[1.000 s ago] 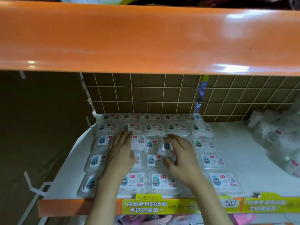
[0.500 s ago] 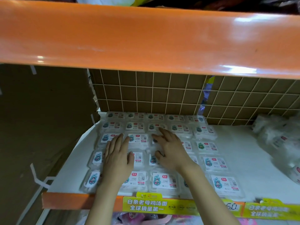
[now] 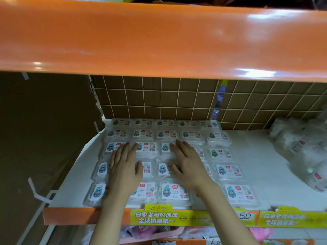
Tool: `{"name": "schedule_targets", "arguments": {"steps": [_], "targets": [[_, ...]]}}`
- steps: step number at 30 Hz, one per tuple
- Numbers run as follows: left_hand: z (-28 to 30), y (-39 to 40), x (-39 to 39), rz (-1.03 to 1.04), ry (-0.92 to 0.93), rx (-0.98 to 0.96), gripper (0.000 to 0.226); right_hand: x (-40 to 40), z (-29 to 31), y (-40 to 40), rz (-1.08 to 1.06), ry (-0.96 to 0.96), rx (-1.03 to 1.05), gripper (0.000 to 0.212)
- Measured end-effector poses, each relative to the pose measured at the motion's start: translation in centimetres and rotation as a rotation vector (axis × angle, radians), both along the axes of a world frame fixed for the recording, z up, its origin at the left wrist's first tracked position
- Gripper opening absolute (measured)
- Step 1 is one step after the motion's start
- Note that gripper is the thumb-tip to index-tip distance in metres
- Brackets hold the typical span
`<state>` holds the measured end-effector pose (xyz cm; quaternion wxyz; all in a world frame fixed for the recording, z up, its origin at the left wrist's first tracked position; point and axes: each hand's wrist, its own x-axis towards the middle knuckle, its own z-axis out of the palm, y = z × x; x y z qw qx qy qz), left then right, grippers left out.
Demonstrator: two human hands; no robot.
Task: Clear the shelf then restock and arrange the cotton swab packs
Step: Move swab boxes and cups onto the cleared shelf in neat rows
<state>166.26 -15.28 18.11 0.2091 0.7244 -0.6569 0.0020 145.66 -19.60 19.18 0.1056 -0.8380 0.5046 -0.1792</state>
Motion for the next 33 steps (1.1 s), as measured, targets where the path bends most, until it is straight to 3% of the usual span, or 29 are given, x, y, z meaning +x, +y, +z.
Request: {"name": "schedule_targets", "arguments": {"steps": [9,13,16,24,33], "targets": [[1.0,-0.1,-2.5,0.057,0.047,-0.083,0.066,-7.4,1.8,1.0,-0.101,-0.026,-0.087,0.054],[1.7,-0.4,-8.2,0.036,0.115,-0.126,0.057,-12.7,2.5,1.3,-0.108,-0.045,-0.078,0.056],[1.9,-0.1,-14.4,-0.005,0.144,-0.143,0.052,-17.5,2.9,2.3,-0.134,-0.097,-0.132,0.045],[2.0,0.6,-28.7,-0.127,0.16,-0.082,0.041,-30.3,3.1,4.5,-0.162,-0.138,-0.184,0.042],[3.7,0.5,-34.5,-0.145,0.141,-0.036,0.054,-37.9,4.0,4.4,-0.273,-0.222,-0.24,0.046]]}}
